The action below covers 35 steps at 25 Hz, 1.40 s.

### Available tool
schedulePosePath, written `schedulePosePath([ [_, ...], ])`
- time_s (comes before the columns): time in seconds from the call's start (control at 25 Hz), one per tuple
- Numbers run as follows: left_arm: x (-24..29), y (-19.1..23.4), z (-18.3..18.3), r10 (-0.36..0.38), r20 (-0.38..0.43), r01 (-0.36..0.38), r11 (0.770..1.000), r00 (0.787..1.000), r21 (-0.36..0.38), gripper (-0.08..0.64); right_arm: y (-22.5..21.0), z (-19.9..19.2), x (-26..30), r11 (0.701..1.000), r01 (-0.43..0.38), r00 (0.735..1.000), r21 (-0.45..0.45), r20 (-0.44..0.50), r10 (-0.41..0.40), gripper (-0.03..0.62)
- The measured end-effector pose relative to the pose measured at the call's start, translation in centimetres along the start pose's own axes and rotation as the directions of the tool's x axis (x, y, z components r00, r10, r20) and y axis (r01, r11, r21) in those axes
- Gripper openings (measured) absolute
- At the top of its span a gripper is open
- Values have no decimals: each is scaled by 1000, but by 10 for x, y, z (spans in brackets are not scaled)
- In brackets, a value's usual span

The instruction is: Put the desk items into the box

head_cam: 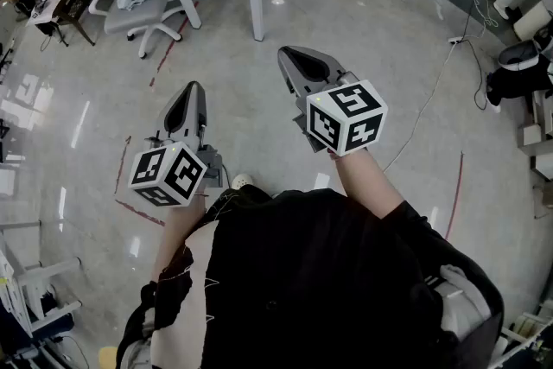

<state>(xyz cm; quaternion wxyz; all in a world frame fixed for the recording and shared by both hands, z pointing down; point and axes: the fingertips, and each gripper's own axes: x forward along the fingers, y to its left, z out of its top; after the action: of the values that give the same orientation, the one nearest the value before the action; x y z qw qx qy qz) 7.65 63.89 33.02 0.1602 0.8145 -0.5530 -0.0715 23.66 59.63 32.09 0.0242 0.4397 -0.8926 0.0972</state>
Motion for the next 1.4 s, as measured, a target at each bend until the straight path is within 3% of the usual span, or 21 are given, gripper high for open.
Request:
schedulePosePath([
  [0.2,-1,-3,-2,-1,4,1,1000,1000,14,11,-4,-3,-4,1000,10,1000,4,7,-10,5],
  [0.36,-3,-7,0,-1,12,1,1000,1000,21,11,-9,-1,-10,998,16,999,62,28,-18,5],
  [0.88,-3,-11,-14,-2,-3,2,1000,1000,0,11,-9,-12,-3,993,-43,999,109,11,42,5],
  [1.12,6,4,-3,27,18,-27,1000,999,5,11,-8,-8,17,996,-68,998,56,-7,69,5],
  [1.4,35,15,8,0,24,0,1000,1000,5,11,-16,-7,44,998,-66,997,-3,-29,66,5],
])
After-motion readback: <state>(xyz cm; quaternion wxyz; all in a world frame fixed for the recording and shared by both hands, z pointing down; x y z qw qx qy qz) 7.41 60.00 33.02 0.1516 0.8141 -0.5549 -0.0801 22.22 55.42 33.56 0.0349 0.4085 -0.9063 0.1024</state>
